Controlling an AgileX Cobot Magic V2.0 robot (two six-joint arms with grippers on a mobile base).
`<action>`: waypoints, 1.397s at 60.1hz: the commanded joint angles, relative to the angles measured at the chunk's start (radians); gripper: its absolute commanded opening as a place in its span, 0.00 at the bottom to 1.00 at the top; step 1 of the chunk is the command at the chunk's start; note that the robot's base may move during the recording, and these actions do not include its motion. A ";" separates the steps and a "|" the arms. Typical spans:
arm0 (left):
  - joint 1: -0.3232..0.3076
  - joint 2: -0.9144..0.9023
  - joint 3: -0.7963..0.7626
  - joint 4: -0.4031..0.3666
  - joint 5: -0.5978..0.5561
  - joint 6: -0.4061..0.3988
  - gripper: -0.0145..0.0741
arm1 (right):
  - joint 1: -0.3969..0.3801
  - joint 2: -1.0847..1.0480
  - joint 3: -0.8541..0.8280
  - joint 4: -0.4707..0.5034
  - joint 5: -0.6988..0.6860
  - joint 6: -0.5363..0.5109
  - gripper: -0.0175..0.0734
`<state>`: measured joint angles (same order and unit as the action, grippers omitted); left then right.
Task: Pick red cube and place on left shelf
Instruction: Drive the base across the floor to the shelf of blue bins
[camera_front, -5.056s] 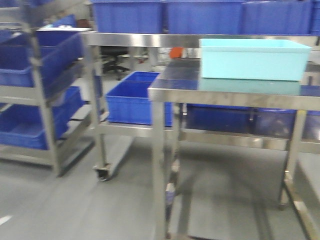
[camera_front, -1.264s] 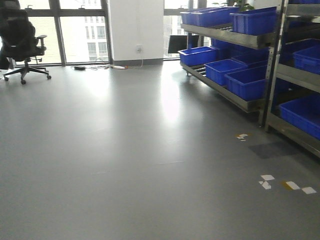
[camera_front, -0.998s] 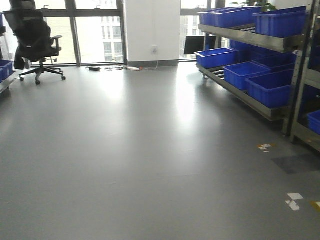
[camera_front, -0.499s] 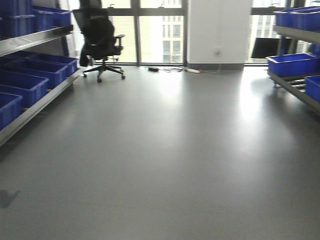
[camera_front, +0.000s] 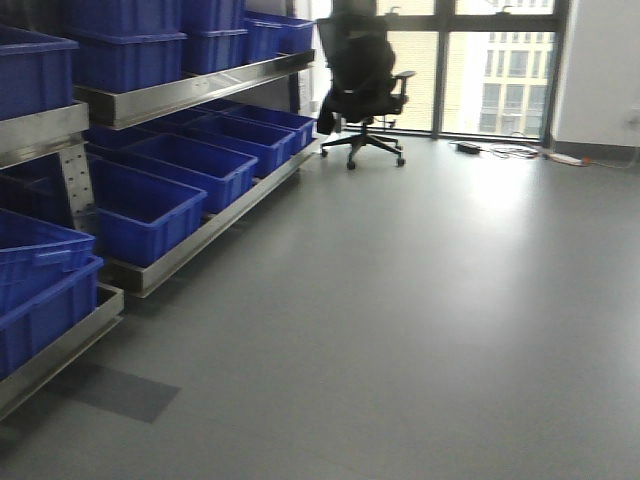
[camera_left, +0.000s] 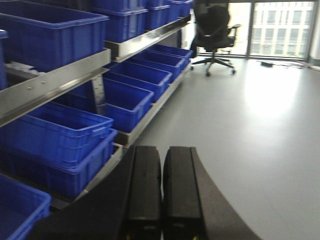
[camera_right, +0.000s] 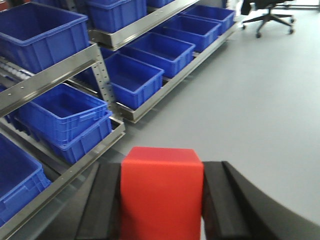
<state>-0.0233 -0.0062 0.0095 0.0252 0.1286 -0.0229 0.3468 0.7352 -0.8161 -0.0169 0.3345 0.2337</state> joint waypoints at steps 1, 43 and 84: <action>-0.001 -0.014 0.023 -0.001 -0.089 -0.002 0.28 | 0.002 -0.002 -0.032 -0.011 -0.078 -0.004 0.25; -0.001 -0.014 0.023 -0.001 -0.089 -0.002 0.28 | 0.002 -0.002 -0.032 -0.011 -0.078 -0.004 0.25; -0.001 -0.014 0.023 -0.001 -0.089 -0.002 0.28 | 0.002 -0.002 -0.032 -0.011 -0.071 -0.004 0.25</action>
<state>-0.0233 -0.0062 0.0095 0.0252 0.1286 -0.0229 0.3468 0.7371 -0.8161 -0.0169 0.3402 0.2337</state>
